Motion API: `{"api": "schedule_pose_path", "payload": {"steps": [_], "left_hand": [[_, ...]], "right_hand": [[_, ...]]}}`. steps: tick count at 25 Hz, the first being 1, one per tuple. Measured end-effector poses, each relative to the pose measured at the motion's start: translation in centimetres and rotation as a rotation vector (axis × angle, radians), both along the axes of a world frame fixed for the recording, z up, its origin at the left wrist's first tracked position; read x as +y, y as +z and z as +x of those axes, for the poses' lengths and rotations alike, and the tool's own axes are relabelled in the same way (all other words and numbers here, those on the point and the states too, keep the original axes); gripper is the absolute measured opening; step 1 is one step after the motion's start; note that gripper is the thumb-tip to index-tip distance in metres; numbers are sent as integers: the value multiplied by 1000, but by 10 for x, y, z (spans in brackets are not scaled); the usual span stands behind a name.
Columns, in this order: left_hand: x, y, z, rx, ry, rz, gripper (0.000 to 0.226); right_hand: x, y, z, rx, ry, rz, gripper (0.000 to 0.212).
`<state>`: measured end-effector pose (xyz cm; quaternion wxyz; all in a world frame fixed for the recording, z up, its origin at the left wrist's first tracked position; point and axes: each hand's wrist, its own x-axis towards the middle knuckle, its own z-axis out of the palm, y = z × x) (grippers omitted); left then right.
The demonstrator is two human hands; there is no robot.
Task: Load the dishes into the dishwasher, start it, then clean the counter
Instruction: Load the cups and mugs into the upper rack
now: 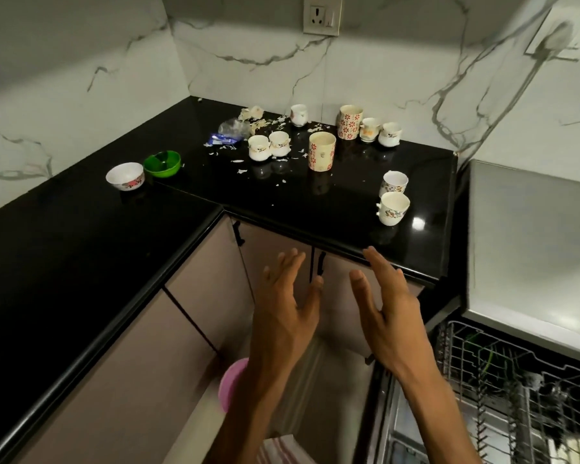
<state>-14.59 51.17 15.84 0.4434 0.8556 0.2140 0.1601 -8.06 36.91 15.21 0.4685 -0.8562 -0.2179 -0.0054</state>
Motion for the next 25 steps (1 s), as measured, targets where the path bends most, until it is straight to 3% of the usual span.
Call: {"api": "schedule_pose_path", "payload": {"steps": [7, 15, 25], "left_hand": [[62, -4, 50, -28, -83, 10, 55], [71, -6, 99, -5, -156, -10, 54], [43, -12, 206, 42, -2, -62, 60]], "right_hand": [[54, -1, 32, 8, -53, -68, 69], [68, -2, 80, 1, -74, -45, 68], [48, 12, 202, 48, 35, -19, 61]]}}
